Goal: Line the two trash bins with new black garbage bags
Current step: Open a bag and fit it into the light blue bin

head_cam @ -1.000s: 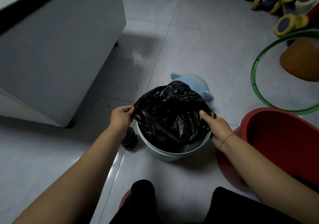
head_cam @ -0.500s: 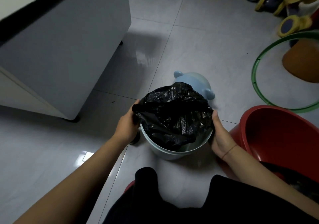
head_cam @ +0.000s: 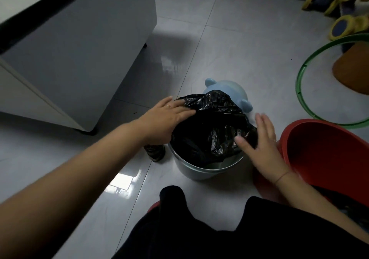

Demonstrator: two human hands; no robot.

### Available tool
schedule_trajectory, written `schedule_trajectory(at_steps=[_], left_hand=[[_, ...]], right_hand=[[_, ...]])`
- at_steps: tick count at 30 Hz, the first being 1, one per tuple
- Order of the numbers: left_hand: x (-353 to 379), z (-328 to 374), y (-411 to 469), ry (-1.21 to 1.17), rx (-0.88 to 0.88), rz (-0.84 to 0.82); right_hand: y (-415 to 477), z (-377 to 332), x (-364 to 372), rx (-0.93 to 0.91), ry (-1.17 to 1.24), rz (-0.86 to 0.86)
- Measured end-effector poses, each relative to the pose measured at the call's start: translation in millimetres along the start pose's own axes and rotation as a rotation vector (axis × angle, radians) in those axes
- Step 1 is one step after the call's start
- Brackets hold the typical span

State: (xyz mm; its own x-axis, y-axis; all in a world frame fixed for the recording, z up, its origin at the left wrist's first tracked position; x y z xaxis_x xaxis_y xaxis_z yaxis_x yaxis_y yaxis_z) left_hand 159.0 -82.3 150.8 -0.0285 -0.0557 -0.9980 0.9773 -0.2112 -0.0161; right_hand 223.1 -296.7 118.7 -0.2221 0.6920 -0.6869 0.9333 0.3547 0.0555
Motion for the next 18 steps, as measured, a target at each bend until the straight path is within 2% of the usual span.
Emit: schedule_trajectory(at_steps=[1, 3, 5, 7, 11, 14, 18], left_hand=[[12, -1, 1, 0.081, 0.038, -0.125], [24, -3, 3, 0.186, 0.112, -0.239], [24, 1, 4, 0.244, 0.194, -0.231], [22, 9, 3, 0.236, 0.236, -0.168], [14, 16, -11, 0.118, 0.203, 0.019], [2, 10, -32, 0.038, 0.134, 0.232], [7, 15, -54, 0.023, 0.083, 0.388]], right_hand=[[3, -13, 3, -0.120, -0.138, -0.094], [3, -22, 18, -0.306, -0.425, -0.329], [1, -18, 30, -0.396, -0.590, -0.468], [-1, -19, 38, -0.466, -0.655, -0.497], [-7, -36, 39, -0.616, -0.639, -0.371], [-16, -42, 31, -0.635, -0.534, -0.250], [-37, -46, 22, -0.698, -0.452, -0.071]])
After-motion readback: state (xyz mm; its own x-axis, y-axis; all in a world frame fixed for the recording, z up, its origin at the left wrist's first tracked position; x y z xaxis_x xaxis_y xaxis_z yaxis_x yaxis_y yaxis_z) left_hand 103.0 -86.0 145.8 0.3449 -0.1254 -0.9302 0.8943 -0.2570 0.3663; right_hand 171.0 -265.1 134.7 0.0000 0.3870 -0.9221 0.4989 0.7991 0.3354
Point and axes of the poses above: each hand's wrist, its own y-axis towards the middle knuckle, its own x-axis out of the palm, z = x × y, the point moved 10 cm from there along y, towards the middle knuckle, and after that the axes turned 8 degrees about z, right-handed, at the moved point
